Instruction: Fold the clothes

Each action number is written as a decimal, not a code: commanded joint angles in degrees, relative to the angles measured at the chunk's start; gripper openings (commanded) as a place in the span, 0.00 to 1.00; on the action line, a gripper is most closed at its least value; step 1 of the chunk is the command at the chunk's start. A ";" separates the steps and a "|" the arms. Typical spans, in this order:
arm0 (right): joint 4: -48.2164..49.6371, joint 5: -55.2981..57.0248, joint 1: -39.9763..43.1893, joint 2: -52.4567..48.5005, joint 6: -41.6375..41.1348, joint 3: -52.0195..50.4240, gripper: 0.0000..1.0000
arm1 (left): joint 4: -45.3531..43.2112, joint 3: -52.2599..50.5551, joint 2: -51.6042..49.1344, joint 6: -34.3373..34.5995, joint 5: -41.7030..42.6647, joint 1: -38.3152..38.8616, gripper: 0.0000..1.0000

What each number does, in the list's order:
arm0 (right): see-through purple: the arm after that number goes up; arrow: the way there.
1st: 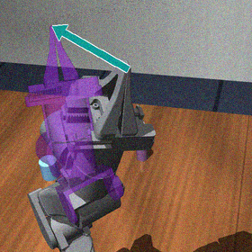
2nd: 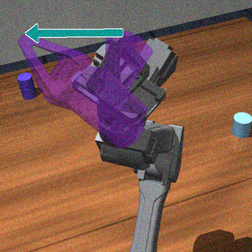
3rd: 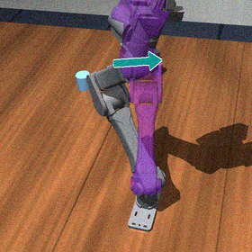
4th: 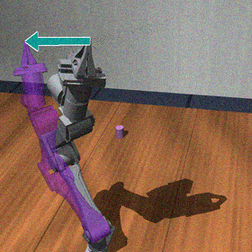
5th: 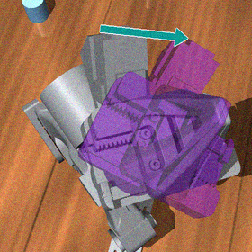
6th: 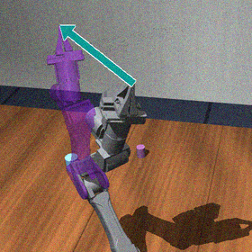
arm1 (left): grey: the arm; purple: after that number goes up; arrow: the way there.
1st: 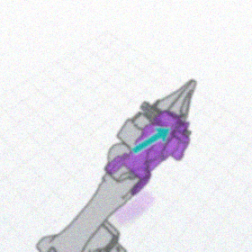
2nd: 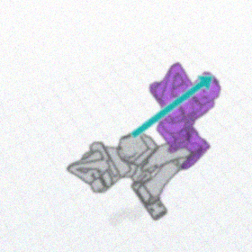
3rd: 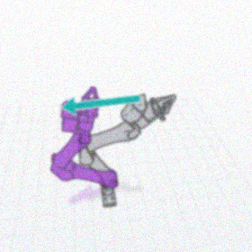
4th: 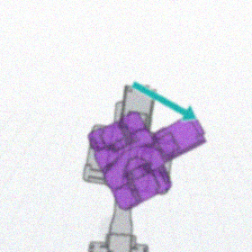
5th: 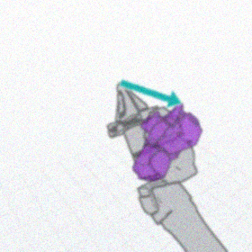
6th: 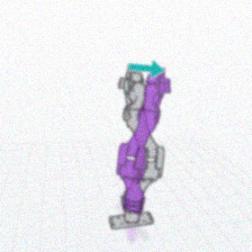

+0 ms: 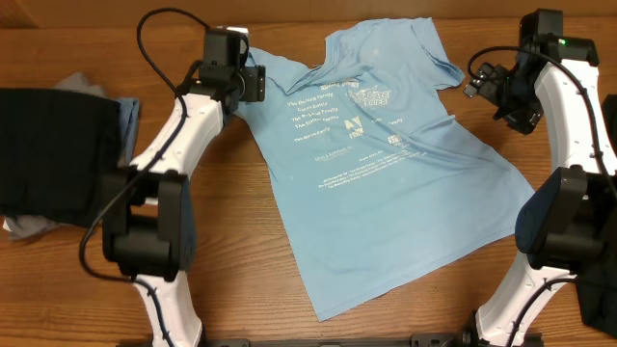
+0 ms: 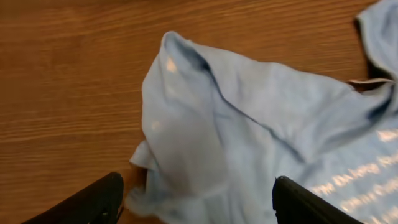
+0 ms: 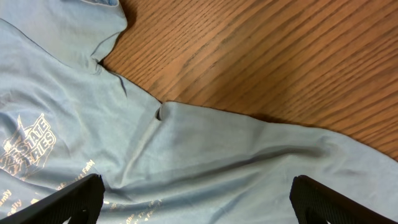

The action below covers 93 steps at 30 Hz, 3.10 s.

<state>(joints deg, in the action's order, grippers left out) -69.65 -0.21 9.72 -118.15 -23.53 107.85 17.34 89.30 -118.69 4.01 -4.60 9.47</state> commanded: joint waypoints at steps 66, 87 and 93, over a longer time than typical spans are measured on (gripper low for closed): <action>0.17 -0.35 0.22 0.17 0.20 1.25 1.00 | 21.53 15.10 -5.29 9.73 -16.39 -10.12 0.04; 0.17 -0.35 0.22 0.17 0.20 1.25 1.00 | 44.06 14.95 -5.49 20.41 -12.31 -15.89 0.04; 0.17 -0.35 0.22 0.17 0.20 1.25 1.00 | 46.34 14.95 -5.49 17.79 -12.26 -15.87 0.04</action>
<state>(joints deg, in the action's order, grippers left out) -69.69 -0.23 9.72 -118.15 -23.53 107.85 63.02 103.55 -124.77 22.15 -16.51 -6.26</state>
